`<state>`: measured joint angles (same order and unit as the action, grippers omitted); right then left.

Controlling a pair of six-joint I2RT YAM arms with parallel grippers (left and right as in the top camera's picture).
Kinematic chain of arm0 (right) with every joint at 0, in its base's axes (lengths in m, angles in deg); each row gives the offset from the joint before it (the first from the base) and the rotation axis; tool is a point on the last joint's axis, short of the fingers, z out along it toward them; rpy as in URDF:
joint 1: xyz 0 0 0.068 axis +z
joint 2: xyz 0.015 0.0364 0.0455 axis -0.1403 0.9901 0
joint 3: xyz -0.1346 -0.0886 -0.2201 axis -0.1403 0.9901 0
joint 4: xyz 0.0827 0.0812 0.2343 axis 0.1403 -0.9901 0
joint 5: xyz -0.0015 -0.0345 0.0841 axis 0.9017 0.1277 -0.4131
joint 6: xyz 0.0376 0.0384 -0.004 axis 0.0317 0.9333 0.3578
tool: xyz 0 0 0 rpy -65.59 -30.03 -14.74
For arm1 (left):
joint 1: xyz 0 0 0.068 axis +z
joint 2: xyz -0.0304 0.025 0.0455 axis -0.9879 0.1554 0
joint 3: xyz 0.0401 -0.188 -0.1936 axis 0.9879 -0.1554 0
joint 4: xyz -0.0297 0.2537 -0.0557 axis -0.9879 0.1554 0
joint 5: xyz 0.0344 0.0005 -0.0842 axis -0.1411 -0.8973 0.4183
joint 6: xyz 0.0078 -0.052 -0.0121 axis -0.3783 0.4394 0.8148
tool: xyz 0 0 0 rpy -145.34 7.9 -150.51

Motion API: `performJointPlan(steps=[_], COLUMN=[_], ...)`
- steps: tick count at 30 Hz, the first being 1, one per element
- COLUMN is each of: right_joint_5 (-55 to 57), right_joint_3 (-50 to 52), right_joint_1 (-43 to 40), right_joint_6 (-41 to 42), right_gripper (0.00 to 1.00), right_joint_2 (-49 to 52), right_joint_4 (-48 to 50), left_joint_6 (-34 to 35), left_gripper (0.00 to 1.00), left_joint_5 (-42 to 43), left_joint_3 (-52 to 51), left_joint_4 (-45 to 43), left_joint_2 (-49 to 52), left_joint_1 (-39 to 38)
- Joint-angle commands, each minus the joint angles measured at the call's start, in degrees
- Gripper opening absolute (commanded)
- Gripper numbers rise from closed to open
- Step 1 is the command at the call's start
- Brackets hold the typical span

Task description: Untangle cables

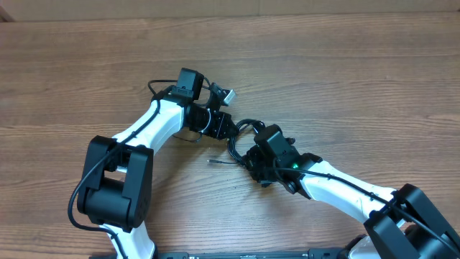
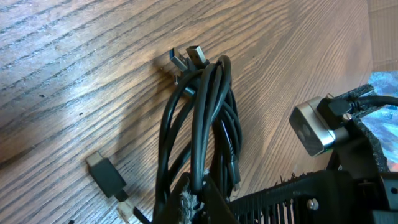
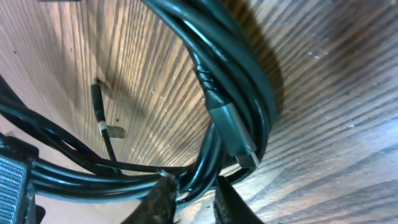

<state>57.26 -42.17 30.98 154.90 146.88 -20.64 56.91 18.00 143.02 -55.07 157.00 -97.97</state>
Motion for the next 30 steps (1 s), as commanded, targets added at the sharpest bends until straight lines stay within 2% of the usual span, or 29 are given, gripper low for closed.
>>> performJointPlan(steps=[1, 4, 8, 11, 13, 14, 20, 22, 27, 30], right_joint_5=[1.07, 1.11, 1.05, 1.07, 1.09, 1.07, 0.26, -1.46, -9.88, -14.71], right_joint_3=[-1.01, -1.01, -1.01, -1.01, -1.01, -1.01, -1.01, -1.01, -1.01, -1.01], right_joint_1=[0.22, 0.22, 0.22, 0.22, 0.22, 0.22, -0.39, -0.92, -3.50, -5.38], right_joint_6=[0.44, 1.18, 1.25, 1.25, 1.22, 1.22, 0.46, 0.11, -10.97, -14.10], right_gripper=[0.18, 0.23, 0.23, 0.17, 0.06, 0.04, 0.04, 0.04, 0.04, 0.04], right_joint_2=[0.28, 0.28, 0.28, 0.28, 0.28, 0.28, 0.28, 0.26, 0.26, 0.26], right_joint_4=[0.44, 0.44, 0.44, 0.42, 0.39, 0.39, 1.77, 2.93, 11.37, 13.90], left_joint_6=[-1.11, -1.11, -1.11, -1.11, -1.16, -1.14, -1.11, -1.11, -1.09, -1.09], left_gripper=[0.04, 0.04, 0.04, 0.04, 0.04, 0.04, 0.04, 0.04, 0.04, 0.04], left_joint_5=[2.40, 3.72, 5.20, 5.18, 4.70, 3.82, -7.21, -7.85, -7.89, -9.14], left_joint_3=[-0.31, -0.31, -0.31, -0.31, -0.31, -0.31, -0.31, -0.31, -0.31, -0.31], left_joint_4=[0.04, 0.07, 0.28, 0.46, 0.44, 0.44, 0.48, 0.48, 0.44, 0.44], left_joint_2=[0.52, 0.52, 0.52, 0.52, 0.52, 0.52, 0.52, 0.52, 0.52, 0.52], left_joint_1=[-0.46, -0.46, -0.46, -0.44, -0.44, -0.44, -0.44, -0.44, -0.44, -0.44])
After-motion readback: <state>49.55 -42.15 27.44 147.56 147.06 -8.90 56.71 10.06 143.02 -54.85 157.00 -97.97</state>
